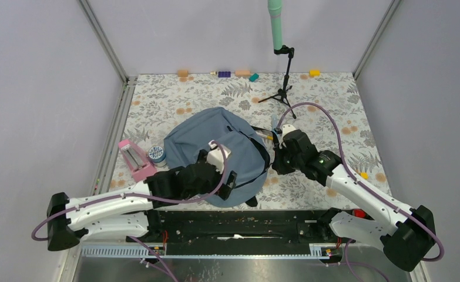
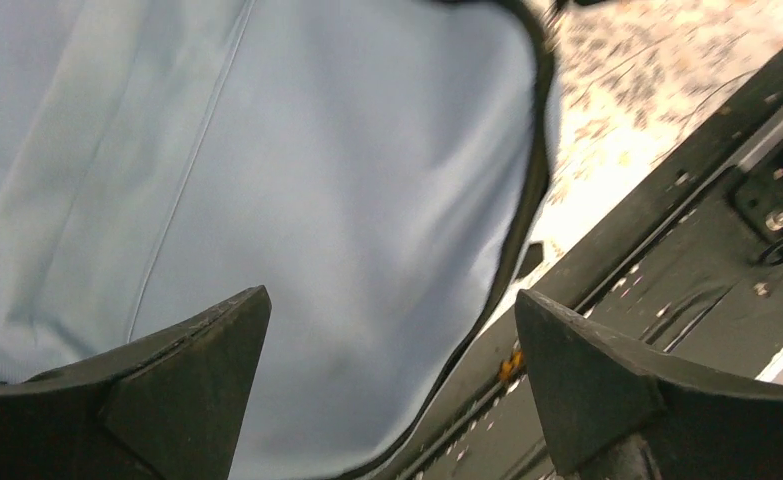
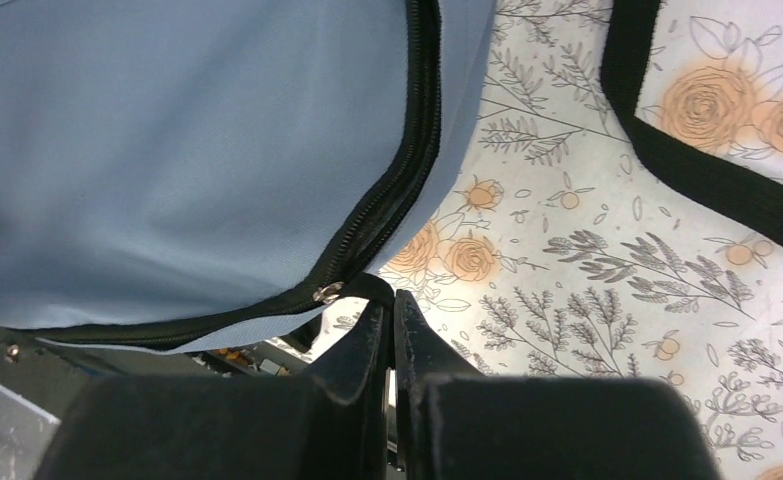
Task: Pack the student bag
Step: Zip the student bag at the center of the board.
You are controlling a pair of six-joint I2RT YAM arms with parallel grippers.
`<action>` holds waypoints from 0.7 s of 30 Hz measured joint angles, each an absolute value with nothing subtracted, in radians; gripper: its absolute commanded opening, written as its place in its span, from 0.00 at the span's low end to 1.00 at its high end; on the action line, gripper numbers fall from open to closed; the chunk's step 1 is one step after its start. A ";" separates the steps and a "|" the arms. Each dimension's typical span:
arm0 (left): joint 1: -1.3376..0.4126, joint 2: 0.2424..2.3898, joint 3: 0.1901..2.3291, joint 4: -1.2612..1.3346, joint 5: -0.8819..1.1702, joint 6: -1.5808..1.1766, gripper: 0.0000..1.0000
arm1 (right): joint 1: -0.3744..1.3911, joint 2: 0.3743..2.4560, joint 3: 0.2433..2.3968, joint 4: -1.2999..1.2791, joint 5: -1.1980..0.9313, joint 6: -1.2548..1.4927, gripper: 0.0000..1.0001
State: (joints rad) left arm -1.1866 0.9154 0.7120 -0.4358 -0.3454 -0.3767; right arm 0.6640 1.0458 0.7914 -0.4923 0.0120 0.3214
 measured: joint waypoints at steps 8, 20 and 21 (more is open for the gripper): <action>-1.186 1.261 0.929 -0.234 -0.260 -0.276 0.99 | 0.662 1.014 0.774 -0.482 -0.063 0.322 0.00; -1.186 1.476 0.947 -0.149 -0.250 -0.260 0.82 | 0.662 0.983 0.742 -0.481 -0.070 0.338 0.00; -1.186 1.483 0.947 -0.144 -0.253 -0.258 0.73 | 0.662 0.983 0.742 -0.481 -0.070 0.340 0.00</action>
State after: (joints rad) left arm -1.1862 1.4826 0.9474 -0.1436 -0.2527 -0.2581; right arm 0.6617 0.9833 0.7418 -0.4808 -0.0704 0.3397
